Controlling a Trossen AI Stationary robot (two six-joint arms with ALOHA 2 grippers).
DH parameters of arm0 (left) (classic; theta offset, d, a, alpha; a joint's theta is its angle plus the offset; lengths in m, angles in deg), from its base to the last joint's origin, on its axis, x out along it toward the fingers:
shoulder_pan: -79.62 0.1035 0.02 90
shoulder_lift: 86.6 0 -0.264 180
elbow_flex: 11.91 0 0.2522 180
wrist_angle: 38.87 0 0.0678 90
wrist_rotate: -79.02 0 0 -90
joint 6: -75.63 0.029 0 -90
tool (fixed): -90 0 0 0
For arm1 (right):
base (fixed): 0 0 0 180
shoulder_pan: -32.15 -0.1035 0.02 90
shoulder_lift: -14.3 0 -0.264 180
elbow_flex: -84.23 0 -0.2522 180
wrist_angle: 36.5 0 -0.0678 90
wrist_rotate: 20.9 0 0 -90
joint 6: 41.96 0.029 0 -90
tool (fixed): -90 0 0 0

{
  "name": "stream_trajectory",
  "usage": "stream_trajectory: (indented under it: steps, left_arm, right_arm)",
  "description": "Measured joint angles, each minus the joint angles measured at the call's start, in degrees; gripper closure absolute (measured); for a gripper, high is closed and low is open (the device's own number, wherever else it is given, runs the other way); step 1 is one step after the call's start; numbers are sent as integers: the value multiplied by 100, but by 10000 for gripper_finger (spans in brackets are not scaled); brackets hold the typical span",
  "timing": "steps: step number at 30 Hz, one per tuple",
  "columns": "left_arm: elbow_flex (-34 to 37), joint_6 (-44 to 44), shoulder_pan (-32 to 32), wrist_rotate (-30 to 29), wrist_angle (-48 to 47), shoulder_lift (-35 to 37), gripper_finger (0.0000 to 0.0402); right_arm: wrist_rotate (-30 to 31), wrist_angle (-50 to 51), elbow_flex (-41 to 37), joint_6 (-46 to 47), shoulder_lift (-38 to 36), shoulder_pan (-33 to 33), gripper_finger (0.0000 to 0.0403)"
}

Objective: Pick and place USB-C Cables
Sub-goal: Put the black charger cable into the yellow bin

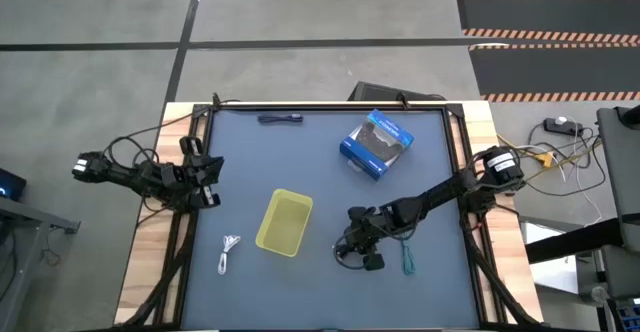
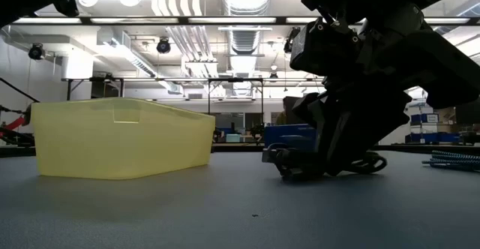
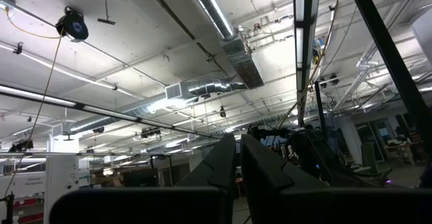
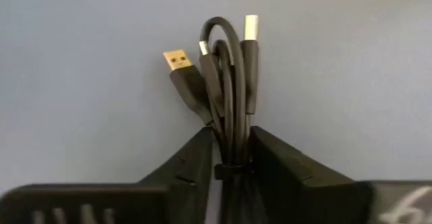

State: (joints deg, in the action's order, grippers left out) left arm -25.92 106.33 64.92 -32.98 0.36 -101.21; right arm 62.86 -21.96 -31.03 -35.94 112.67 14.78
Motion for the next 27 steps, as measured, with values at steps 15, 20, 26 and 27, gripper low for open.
stream_trajectory:
  steps: [15, 20, 26, 27]
  left_arm:
    - [-67, -307, 0, 7, 7, -97, 393]
    - [-201, -499, -2, 236, 245, -347, 393]
    - [-287, -639, -2, 589, 979, -918, 393]
    - [-317, -643, -2, 636, 1058, -1040, 393]
  right_arm:
    - [-7, 175, -202, -113, -412, 11, 371]
    - [341, 200, -464, -233, -851, 13, 369]
    - [903, -204, -958, -480, -1606, 11, 373]
    - [1007, -434, -1085, -557, -1753, 12, 373]
